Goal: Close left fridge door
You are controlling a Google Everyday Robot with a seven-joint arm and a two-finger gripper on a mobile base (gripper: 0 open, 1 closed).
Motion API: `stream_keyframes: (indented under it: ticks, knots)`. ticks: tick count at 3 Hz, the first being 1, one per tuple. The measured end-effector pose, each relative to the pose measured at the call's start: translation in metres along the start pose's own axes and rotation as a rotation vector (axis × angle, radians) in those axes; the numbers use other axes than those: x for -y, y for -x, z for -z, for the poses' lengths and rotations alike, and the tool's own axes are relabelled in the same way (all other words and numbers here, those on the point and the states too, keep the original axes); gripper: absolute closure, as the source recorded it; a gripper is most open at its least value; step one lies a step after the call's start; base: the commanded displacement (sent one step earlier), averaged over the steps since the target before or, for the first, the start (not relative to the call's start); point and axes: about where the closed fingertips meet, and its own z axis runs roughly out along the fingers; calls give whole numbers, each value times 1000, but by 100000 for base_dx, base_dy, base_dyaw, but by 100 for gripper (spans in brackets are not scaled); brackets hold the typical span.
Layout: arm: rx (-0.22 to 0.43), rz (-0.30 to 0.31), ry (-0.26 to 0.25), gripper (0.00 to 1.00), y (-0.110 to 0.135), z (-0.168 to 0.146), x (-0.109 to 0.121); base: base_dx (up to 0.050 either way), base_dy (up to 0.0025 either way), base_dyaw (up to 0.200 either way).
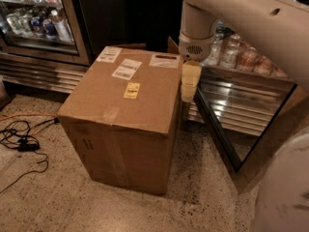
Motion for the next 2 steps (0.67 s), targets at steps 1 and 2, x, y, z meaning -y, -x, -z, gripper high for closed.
stream_keyframes:
  ticks: [1, 2]
  knots:
    - [0, 0, 0, 0, 0, 0, 0, 0, 0, 0]
    - [-1, 1, -25, 19, 1, -3, 1, 0, 0, 0]
